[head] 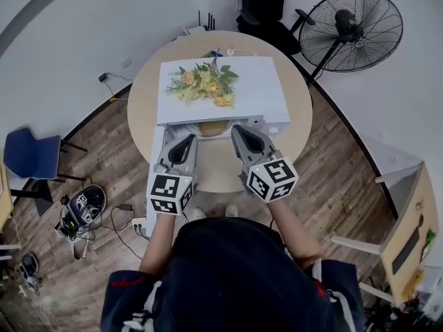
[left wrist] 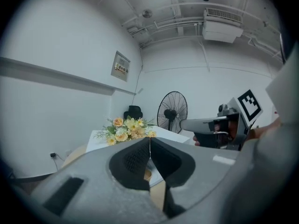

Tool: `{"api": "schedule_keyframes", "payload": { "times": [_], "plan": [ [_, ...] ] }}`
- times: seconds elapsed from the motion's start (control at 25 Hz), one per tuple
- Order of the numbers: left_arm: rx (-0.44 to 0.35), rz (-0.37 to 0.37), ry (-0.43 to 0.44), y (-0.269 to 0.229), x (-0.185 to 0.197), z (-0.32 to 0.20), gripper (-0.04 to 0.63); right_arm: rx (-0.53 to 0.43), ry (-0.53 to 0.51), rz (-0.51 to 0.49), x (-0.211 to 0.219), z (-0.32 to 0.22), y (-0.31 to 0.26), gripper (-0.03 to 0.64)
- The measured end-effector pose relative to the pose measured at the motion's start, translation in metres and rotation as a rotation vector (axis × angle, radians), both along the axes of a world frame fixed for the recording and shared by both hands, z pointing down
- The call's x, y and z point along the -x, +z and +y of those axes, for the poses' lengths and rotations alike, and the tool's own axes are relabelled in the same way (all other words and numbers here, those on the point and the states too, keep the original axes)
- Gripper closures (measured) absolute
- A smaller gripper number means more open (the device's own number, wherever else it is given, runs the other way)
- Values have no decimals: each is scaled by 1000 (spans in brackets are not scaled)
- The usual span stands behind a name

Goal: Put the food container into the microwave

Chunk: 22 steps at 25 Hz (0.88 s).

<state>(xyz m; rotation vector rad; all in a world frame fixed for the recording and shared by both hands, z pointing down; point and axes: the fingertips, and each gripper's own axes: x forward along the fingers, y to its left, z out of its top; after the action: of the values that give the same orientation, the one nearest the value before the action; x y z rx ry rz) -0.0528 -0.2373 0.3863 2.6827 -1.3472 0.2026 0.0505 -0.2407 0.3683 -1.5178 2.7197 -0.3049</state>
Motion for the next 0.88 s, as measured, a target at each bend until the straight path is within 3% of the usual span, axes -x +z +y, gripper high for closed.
{"api": "schedule_keyframes", "payload": {
  "times": [0.4,0.88],
  "plan": [
    [-80,-40,46,-15,-7,10,577,2,21,-13,-7,0,-2,606],
    [-89,-45,56,-19,-4,14,577,16,28,-36,-6,-1,-2,607]
  ]
}}
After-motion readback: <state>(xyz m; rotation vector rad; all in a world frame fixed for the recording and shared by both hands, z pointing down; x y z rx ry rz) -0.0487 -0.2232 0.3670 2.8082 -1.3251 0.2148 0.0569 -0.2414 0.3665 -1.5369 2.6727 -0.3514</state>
